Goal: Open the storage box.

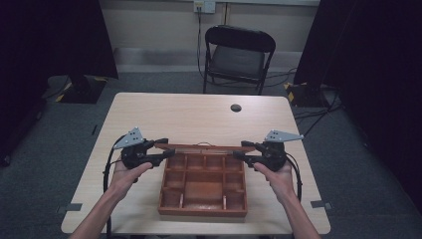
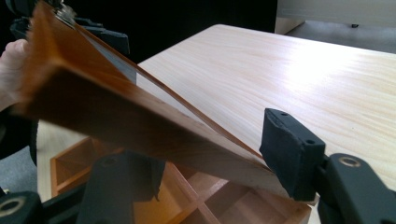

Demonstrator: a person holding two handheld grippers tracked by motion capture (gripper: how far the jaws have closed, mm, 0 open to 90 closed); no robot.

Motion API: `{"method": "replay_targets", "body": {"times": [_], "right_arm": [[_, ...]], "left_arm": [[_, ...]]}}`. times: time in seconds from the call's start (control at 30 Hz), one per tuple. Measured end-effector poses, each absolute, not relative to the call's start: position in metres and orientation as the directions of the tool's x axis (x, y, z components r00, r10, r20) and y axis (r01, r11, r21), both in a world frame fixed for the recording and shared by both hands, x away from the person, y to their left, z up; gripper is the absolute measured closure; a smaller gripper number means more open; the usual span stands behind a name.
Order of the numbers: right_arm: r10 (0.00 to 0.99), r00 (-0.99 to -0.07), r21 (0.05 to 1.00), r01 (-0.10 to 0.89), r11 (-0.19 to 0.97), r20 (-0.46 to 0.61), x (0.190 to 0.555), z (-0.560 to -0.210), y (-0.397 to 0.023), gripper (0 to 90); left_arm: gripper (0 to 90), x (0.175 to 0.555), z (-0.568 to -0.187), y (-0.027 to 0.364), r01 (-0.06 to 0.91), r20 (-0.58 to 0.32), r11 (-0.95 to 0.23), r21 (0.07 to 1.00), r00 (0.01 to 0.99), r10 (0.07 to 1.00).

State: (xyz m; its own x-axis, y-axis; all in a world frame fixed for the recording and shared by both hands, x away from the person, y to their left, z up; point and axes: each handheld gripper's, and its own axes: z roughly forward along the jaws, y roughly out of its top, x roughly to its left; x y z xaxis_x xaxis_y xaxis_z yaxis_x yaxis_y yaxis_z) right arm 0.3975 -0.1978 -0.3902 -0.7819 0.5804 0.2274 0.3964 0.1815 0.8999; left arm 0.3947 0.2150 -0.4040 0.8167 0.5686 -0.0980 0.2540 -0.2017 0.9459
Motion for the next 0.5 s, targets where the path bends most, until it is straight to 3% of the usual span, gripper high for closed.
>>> {"method": "replay_targets", "body": {"times": [0.5], "right_arm": [[0.613, -0.752, 0.902, 0.407, 0.145, 0.241, 0.411, -0.394, -0.202, 46.4]], "left_arm": [[50.8, 0.412, -0.403, 0.212, 0.261, -0.093, -0.204, 0.944, 0.799, 0.594]]}}
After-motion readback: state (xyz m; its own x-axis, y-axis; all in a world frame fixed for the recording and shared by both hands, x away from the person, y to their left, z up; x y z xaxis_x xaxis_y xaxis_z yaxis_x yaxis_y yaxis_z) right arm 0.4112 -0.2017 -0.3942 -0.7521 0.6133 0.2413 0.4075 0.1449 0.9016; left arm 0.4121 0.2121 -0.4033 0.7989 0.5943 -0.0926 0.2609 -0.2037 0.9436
